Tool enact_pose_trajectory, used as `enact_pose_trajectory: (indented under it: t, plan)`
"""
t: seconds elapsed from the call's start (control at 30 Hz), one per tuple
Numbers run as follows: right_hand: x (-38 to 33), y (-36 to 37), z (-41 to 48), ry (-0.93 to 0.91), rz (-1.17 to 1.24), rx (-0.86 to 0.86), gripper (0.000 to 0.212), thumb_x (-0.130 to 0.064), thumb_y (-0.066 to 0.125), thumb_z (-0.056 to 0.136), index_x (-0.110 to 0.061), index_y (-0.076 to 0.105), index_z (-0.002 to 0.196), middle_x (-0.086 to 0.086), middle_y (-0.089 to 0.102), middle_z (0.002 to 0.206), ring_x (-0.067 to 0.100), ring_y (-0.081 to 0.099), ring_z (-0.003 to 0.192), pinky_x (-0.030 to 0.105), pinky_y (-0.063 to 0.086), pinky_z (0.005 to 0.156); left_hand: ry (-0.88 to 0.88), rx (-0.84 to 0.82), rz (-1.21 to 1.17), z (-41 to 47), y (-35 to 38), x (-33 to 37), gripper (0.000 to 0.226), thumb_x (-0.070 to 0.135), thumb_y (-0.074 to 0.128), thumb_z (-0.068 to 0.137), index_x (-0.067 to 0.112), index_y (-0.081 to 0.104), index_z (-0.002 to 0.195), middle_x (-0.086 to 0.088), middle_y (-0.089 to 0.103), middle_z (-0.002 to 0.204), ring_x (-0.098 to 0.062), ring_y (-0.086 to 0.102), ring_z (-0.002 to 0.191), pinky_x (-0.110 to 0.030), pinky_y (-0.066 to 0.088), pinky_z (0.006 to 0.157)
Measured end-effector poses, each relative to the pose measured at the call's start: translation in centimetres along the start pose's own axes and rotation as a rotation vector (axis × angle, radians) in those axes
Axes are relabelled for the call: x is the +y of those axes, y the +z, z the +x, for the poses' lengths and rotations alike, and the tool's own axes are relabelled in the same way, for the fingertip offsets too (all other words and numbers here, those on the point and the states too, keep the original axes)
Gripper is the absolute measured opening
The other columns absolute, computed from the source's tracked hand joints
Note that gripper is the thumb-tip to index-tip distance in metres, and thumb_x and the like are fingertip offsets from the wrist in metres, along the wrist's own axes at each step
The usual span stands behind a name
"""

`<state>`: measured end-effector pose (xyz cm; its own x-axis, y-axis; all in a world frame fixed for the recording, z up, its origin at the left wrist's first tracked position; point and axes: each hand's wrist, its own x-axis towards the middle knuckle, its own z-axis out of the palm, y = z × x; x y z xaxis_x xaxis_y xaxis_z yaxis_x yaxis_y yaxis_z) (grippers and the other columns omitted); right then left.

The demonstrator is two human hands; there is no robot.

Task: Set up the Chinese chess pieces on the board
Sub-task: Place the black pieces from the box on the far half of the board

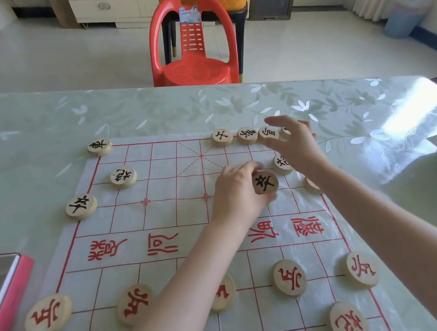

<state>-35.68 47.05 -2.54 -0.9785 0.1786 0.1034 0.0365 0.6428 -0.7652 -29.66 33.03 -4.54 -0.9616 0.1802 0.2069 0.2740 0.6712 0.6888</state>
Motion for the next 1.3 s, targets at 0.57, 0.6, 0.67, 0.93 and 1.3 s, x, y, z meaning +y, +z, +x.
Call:
enact_pose_trajectory:
  t: [0.57, 0.6, 0.67, 0.93, 1.3]
  plan:
    - [-5.7, 1.3, -10.1, -0.147, 0.046, -0.137, 0.034, -0.016, 0.059, 0.087, -0.029, 0.059, 0.118, -0.008, 0.057, 0.121, 0.013, 0.035, 0.124, 0.030, 0.028, 0.105, -0.065, 0.120, 0.085, -4.6, -8.2, -2.9, 0.042, 0.028, 0.066, 0.081, 0.021, 0.058, 0.121, 0.003, 0.060, 0.120, -0.021, 0.046, 0.113, -0.028, 0.033, 0.095]
    - [-6.5, 2.0, -11.3, -0.172, 0.043, -0.173, 0.033, -0.015, 0.059, 0.087, -0.028, 0.059, 0.118, -0.010, 0.057, 0.119, 0.013, 0.037, 0.122, 0.031, 0.030, 0.105, -0.090, 0.143, 0.058, -5.9, -10.0, -3.8, 0.036, 0.022, 0.067, 0.081, 0.019, 0.062, 0.117, 0.002, 0.064, 0.115, -0.021, 0.051, 0.110, -0.030, 0.037, 0.096]
    - [-8.2, 3.9, -13.6, -0.212, 0.048, -0.254, 0.031, -0.015, 0.058, 0.088, -0.027, 0.059, 0.117, -0.011, 0.059, 0.120, 0.013, 0.039, 0.121, 0.034, 0.031, 0.107, -0.158, 0.202, 0.029, -8.7, -13.6, -5.7, 0.027, 0.013, 0.067, 0.079, 0.016, 0.068, 0.106, 0.001, 0.068, 0.105, -0.020, 0.058, 0.102, -0.029, 0.041, 0.093]
    - [-16.4, 12.0, -20.8, -0.323, 0.037, -0.551, 0.032, -0.016, 0.055, 0.090, -0.023, 0.058, 0.121, -0.007, 0.060, 0.121, 0.014, 0.038, 0.123, 0.029, 0.032, 0.105, -0.471, 0.294, 0.048, -22.4, -26.6, -13.9, 0.026, -0.002, 0.063, 0.079, 0.012, 0.068, 0.101, -0.006, 0.070, 0.098, -0.023, 0.065, 0.091, -0.033, 0.047, 0.087]
    - [-24.2, 19.5, -29.3, -0.577, -0.241, -0.803, 0.046, -0.013, 0.060, 0.082, -0.019, 0.054, 0.127, 0.002, 0.056, 0.127, 0.027, 0.039, 0.120, 0.036, 0.030, 0.101, -0.529, 0.232, 0.267, -30.5, -31.1, -18.6, 0.029, 0.007, 0.077, 0.069, 0.016, 0.071, 0.095, -0.007, 0.065, 0.103, -0.028, 0.061, 0.091, -0.038, 0.049, 0.079]
